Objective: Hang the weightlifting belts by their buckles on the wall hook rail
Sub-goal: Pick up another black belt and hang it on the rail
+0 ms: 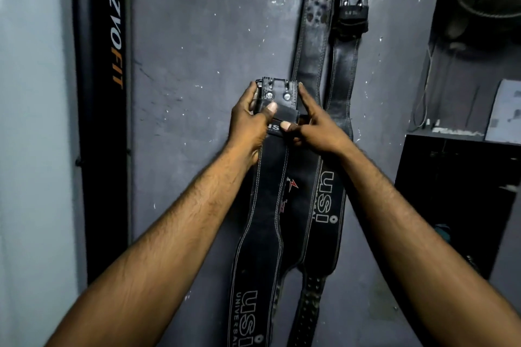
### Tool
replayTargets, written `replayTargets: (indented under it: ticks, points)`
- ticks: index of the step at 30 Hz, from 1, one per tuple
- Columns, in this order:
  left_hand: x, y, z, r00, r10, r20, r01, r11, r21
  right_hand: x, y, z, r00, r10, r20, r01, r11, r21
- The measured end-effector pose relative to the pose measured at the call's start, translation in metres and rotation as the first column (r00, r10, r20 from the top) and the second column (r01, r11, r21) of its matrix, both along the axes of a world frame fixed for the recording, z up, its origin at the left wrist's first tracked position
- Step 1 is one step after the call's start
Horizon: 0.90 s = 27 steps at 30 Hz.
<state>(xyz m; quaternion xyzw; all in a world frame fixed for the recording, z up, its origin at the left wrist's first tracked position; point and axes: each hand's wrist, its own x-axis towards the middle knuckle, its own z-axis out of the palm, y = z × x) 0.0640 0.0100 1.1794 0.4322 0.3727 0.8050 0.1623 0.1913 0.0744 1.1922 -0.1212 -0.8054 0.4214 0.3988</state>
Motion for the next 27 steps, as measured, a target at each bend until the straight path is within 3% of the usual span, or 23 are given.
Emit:
replayTargets:
  ticks: [6, 14, 20, 27]
  points:
    - [-0.035, 0.011, 0.044, 0.976, -0.016, -0.218, 0.024, 0.999, 0.032, -0.021, 0.031, 0.043, 1.0, 0.005, -0.021, -0.002, 0.991, 0.133]
    - [-0.08, 0.065, 0.168, 0.924, 0.048, -0.38, -0.016, 0.996, 0.087, -0.054, 0.083, 0.16, 0.992, -0.008, -0.123, 0.041, 0.962, 0.27]
    - [-0.093, 0.1, 0.249, 0.903, 0.115, -0.414, -0.049, 0.985, 0.167, -0.076, 0.116, 0.244, 0.971, -0.075, -0.227, 0.149, 0.932, 0.331]
    - [-0.106, 0.123, 0.274, 0.91, 0.14, -0.391, -0.08, 0.983, 0.164, -0.095, 0.141, 0.277, 0.972, -0.165, -0.168, 0.217, 0.905, 0.365]
